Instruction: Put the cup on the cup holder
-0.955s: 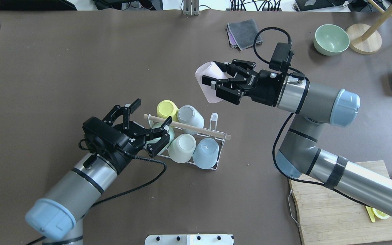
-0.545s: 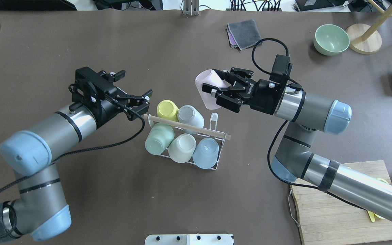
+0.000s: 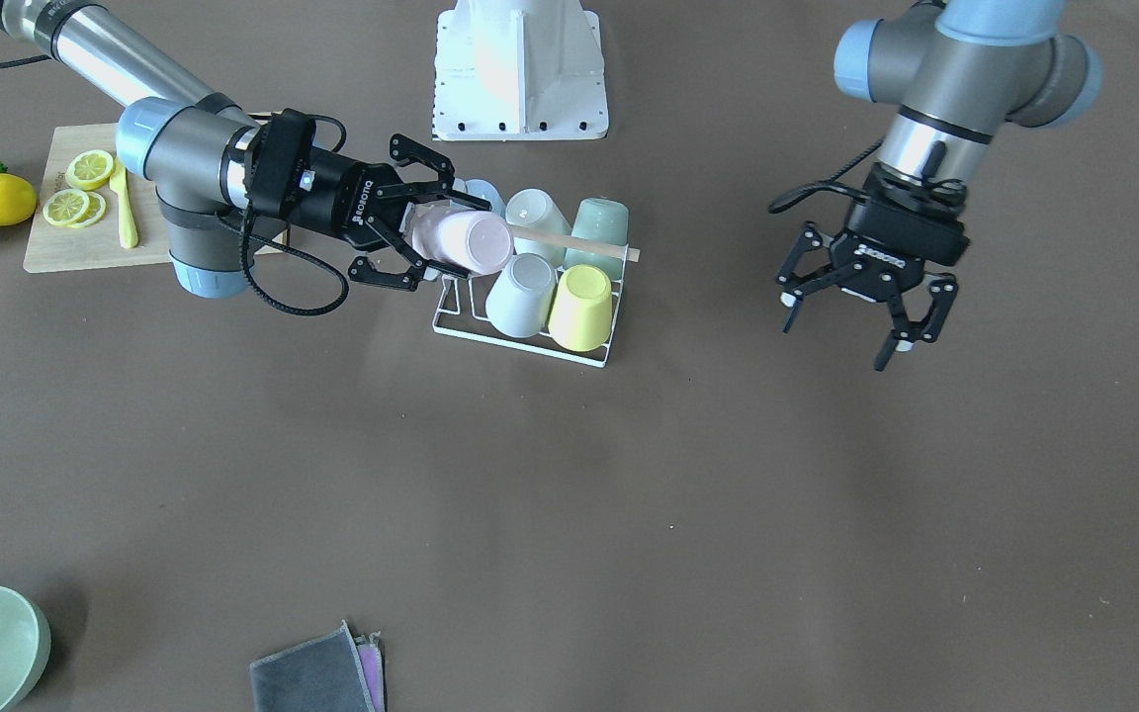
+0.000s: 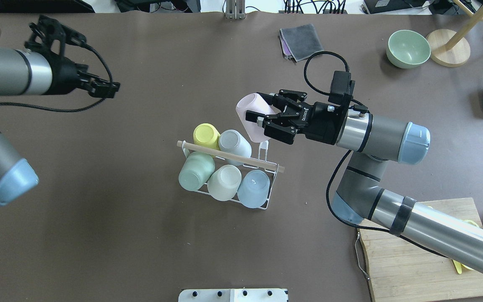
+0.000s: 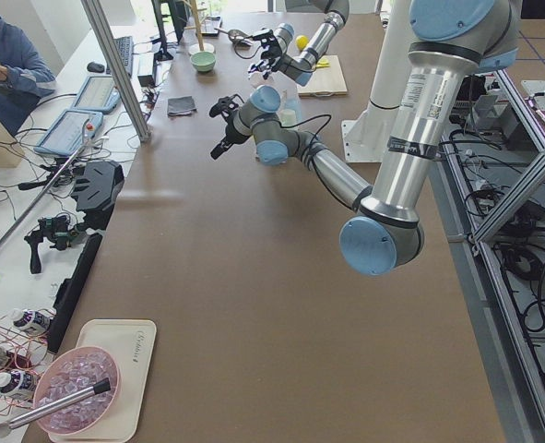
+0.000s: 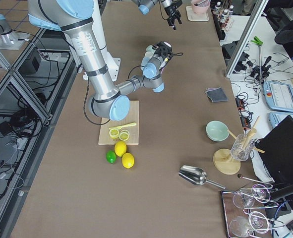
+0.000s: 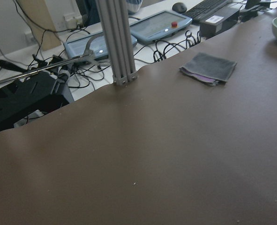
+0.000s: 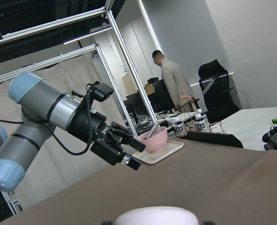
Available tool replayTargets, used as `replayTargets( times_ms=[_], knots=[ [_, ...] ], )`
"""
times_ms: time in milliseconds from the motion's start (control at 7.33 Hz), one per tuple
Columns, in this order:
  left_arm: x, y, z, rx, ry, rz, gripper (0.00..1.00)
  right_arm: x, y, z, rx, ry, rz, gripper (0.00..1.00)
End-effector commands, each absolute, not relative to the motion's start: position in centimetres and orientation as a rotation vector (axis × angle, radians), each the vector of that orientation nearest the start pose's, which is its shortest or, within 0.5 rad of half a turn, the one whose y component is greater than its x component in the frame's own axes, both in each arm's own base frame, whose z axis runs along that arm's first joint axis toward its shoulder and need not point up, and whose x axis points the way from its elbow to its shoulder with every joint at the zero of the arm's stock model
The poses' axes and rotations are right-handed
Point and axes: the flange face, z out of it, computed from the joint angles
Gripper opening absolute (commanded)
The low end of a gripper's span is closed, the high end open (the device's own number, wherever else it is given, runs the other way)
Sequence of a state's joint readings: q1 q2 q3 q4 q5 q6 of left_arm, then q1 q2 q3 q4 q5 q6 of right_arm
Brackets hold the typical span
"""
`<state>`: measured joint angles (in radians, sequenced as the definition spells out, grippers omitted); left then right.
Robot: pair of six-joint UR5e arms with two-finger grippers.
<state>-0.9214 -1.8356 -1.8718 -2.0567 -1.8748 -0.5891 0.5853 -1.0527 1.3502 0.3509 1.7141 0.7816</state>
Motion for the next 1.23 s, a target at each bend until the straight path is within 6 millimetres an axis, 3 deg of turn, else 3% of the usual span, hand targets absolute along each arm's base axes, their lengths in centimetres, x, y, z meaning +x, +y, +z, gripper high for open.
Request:
replayTargets(
  times_ms=[0, 273, 409, 545, 818, 955, 1091],
  knots=[
    [15.3, -54.5, 39.5, 0.339, 0.81, 0.038, 0.98, -44.4, -42.7, 29.7, 1.362, -1.822, -0.314, 0.0],
    [6.8, -53.4, 46.5, 0.121, 0.77, -0.158, 0.98, -45.0, -42.8, 29.5, 1.35, -1.839, -0.361, 0.0],
    [1.5, -53.0, 49.5, 0.052, 0.764, -0.256, 0.98, -45.0, -42.8, 29.5, 1.35, -1.837, -0.362, 0.0],
    [-3.4, -51.8, 54.2, 0.033, 0.742, -0.198, 0.98, -45.1, -42.8, 29.7, 1.348, -1.834, -0.364, 0.0],
    [-8.0, -47.5, 61.6, -0.049, 0.732, -0.157, 0.98, -45.0, -43.7, 30.5, 1.34, -1.81, -0.358, 0.0],
    [-8.8, -46.7, 63.6, -0.073, 0.774, -0.155, 0.98, -45.4, -44.0, 30.8, 1.333, -1.803, -0.358, 0.0],
    [-8.9, -46.5, 64.3, -0.087, 0.795, -0.167, 0.98, -45.8, -44.2, 30.9, 1.33, -1.8, -0.358, 0.0]
  ],
)
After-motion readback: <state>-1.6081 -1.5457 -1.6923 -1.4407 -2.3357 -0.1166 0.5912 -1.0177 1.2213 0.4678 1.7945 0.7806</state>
